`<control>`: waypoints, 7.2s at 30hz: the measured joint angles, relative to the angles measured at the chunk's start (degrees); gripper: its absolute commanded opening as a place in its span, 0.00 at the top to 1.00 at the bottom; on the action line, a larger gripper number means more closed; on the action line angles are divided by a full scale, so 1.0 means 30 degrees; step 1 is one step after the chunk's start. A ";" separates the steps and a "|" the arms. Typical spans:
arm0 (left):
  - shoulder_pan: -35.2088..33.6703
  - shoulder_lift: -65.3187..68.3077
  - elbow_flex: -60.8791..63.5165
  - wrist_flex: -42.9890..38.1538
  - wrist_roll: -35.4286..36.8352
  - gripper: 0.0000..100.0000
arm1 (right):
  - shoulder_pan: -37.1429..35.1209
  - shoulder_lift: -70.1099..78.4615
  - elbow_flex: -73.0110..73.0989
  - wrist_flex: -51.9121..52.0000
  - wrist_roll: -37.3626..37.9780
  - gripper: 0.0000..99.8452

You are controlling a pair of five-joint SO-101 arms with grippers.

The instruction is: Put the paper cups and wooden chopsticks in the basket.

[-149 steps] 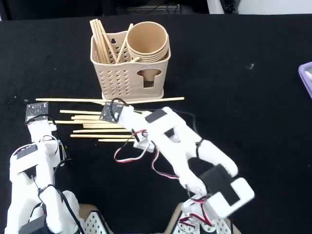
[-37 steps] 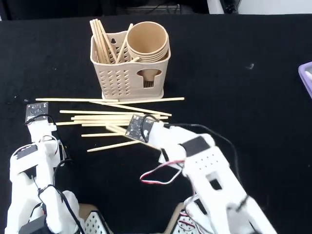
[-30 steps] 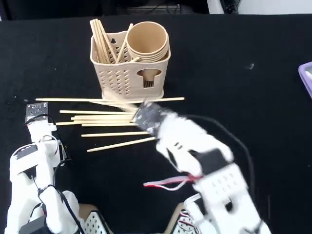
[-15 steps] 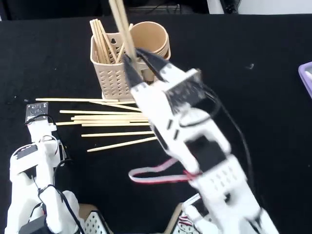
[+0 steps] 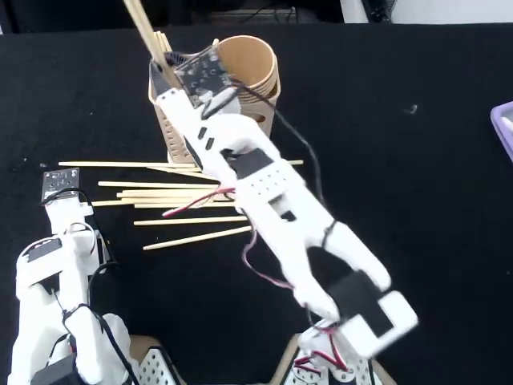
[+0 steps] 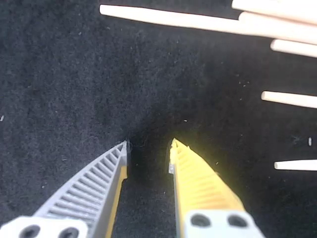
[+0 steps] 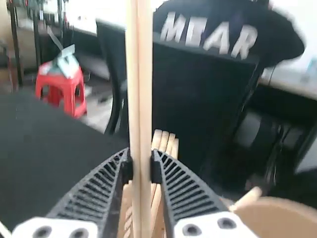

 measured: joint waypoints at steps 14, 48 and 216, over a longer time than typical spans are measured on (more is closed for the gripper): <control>0.0000 0.0000 0.0000 0.0000 0.0000 0.86 | 0.0117 -0.2842 -0.1993 0.9260 -0.0059 0.83; 0.0000 0.0000 0.0000 0.0000 0.0000 0.86 | -0.1407 0.1905 0.0850 2.0015 1.0432 0.72; 0.0000 0.0000 0.0000 0.0000 0.0000 0.86 | 0.0527 -0.8264 -0.1231 2.4059 0.0264 0.84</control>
